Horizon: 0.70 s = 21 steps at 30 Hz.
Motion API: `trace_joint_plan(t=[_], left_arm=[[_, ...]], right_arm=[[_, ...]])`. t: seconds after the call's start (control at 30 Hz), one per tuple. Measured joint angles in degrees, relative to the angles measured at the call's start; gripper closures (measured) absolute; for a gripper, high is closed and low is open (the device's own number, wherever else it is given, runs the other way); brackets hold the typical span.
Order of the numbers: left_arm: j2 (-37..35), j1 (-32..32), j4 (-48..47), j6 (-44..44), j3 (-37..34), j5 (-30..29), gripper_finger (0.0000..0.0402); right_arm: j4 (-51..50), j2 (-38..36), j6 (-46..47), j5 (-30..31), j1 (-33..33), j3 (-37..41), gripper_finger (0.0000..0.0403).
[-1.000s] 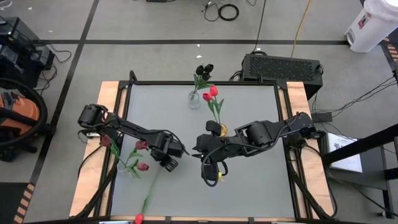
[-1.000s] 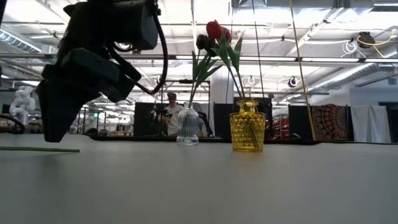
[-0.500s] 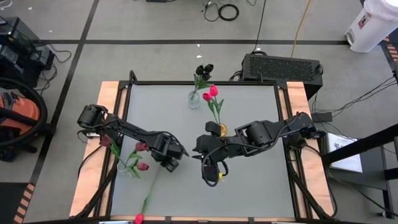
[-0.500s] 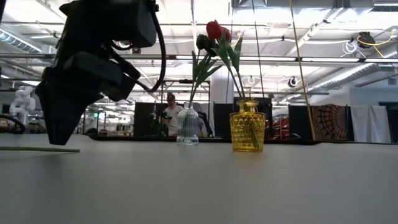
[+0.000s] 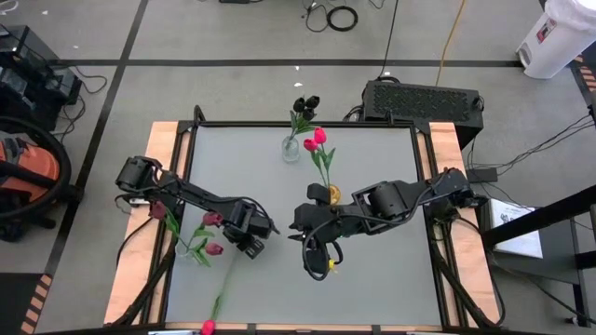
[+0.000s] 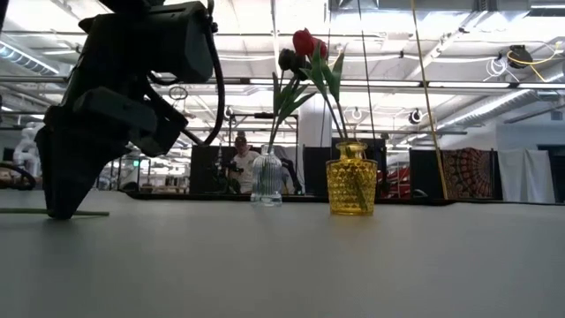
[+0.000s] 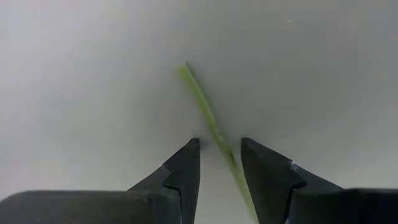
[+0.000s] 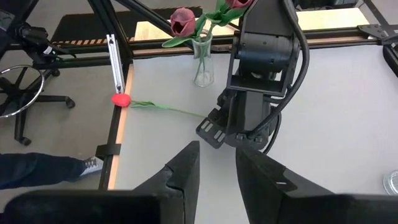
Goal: Sort flowers into vase by color
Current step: Put the pink tulip into the yellow vase
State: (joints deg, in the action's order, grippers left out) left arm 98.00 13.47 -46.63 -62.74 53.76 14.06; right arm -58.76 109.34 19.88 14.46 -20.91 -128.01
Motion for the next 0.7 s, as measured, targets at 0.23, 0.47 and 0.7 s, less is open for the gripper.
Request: trace_joint_plan(t=[0.23,0.47,0.7], left_arm=[[0.0,0.2,2.4,-1.5,0.0,1.2,0.0278],[0.0,0.2,3.3,-1.5,0.0,1.4,0.0278],[0.0,0.2,3.2,-1.5,0.0,1.6,0.0279]], right_arm=[[-0.1,0.0,0.0,0.1,0.0,0.0,0.0307],[-0.1,0.0,0.0,0.1,0.0,0.0,0.0307],[-0.1,0.0,0.0,0.2,0.0,0.0,0.0307]])
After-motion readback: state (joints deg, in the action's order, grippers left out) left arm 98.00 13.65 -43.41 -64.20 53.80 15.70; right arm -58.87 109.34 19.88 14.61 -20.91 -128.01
